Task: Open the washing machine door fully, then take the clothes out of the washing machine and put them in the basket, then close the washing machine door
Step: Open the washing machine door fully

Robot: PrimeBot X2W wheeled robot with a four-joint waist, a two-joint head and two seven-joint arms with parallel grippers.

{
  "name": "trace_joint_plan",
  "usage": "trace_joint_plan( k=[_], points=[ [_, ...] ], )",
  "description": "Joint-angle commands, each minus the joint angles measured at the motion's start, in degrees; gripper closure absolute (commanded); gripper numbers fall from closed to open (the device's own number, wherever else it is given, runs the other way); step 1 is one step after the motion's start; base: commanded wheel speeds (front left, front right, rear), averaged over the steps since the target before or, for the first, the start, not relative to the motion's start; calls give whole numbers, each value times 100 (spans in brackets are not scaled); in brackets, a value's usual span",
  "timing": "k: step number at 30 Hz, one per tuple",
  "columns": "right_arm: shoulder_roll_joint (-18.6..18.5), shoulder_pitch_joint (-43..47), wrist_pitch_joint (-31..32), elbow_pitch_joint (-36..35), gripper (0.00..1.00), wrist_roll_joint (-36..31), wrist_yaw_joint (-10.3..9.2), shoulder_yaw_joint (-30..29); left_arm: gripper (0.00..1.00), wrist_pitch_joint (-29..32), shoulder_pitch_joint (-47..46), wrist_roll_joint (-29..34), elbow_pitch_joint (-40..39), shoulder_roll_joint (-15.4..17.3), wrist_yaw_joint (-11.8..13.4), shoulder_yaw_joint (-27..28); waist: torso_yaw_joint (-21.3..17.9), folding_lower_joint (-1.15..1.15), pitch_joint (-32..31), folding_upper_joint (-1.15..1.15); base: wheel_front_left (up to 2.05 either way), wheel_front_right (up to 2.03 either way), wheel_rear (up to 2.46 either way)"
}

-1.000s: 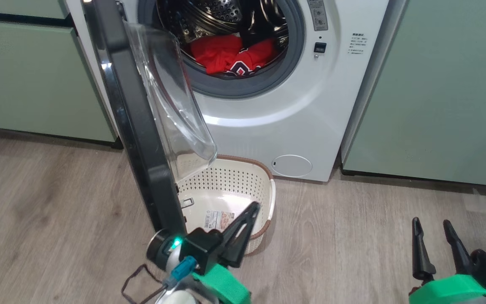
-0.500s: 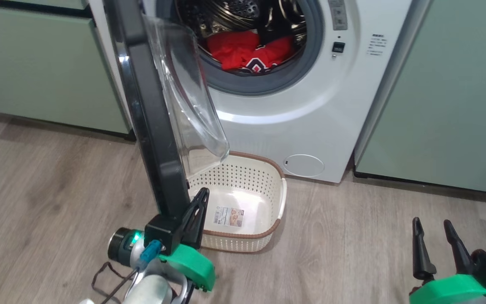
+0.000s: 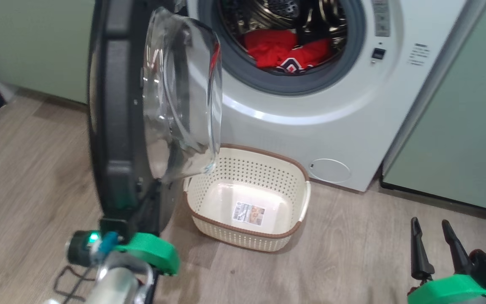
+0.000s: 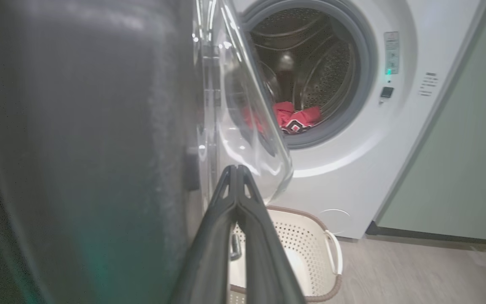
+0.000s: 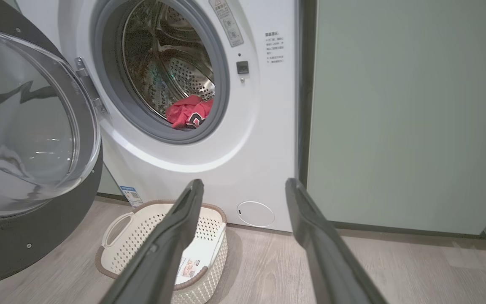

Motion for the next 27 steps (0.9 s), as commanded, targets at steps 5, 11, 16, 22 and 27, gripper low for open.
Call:
trace_joint_plan(
  k=[5, 11, 16, 22, 27],
  points=[
    [-2, -218, -52, -161, 0, 5, -4, 208, 100, -50, -305, -262, -11, 249, 22, 823, 284, 0, 73, 0, 0, 0, 0],
    [-14, -283, -52, -127, 0, -10, -4, 309, 100, -51, -647, -413, 479, 452, -154, 1425, 405, 0, 140, 0, 0, 0, 0],
    [-50, -353, -52, -116, 0, -11, -4, 385, 100, -51, -1019, -398, 978, 542, -256, 1924, 375, 0, 223, 0, 0, 0, 0],
    [-82, -416, -52, -98, 0, -5, -4, 493, 100, -51, -1385, -404, 1511, 530, -306, 2644, 216, 0, 334, 0, 0, 0, 0],
    [-79, -460, -52, -74, 0, 13, -4, 546, 100, -51, -1609, -285, 1920, 665, -361, 3182, 29, 0, 401, 0, 0, 0, 0]
  ],
)
